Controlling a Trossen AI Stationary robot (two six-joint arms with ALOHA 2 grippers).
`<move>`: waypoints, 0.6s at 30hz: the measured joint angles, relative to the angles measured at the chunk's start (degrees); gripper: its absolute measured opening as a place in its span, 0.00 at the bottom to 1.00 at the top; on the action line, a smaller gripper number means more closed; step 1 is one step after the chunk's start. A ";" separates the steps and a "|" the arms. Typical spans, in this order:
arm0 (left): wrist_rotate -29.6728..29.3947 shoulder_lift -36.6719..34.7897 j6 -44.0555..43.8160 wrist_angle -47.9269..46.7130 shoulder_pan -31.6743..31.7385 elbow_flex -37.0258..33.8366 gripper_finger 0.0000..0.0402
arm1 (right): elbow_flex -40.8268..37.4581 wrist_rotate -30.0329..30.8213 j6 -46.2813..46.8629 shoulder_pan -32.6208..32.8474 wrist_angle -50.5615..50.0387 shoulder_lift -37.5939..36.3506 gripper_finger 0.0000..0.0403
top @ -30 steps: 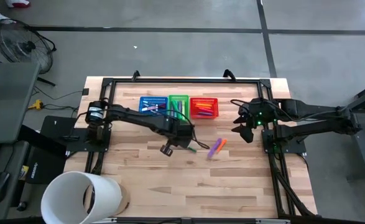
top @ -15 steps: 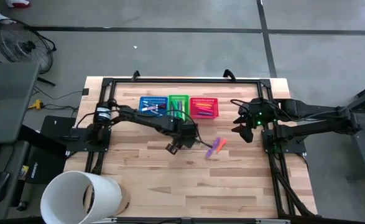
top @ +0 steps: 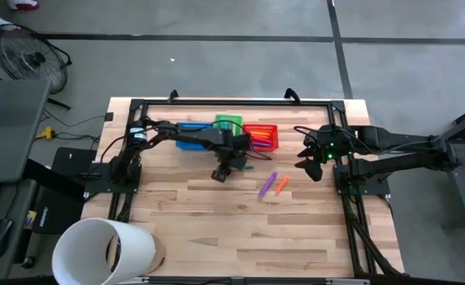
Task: Pick & Place Markers
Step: Put the green marker into the blue bin
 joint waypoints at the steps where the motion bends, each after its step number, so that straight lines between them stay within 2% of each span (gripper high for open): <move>1: -0.67 0.17 0.32 -0.71 -0.07 0.00 0.49 | 0.00 0.13 0.00 0.01 0.00 0.00 0.52; 4: -2.22 0.27 -0.30 -0.71 -0.99 -0.09 0.49 | 0.00 0.49 0.34 -0.01 0.00 -0.01 0.52; 9: -5.31 0.35 -0.03 4.59 -3.05 -0.45 0.49 | 0.00 0.90 0.87 -0.01 0.00 -0.01 0.52; 13: -7.86 0.48 -0.54 2.95 -3.69 1.47 0.49 | 0.00 1.11 1.31 -0.01 0.00 0.00 0.52; 18: -7.57 0.55 -3.92 2.94 -3.91 1.53 0.49 | 0.00 1.36 1.32 0.01 0.00 0.01 0.52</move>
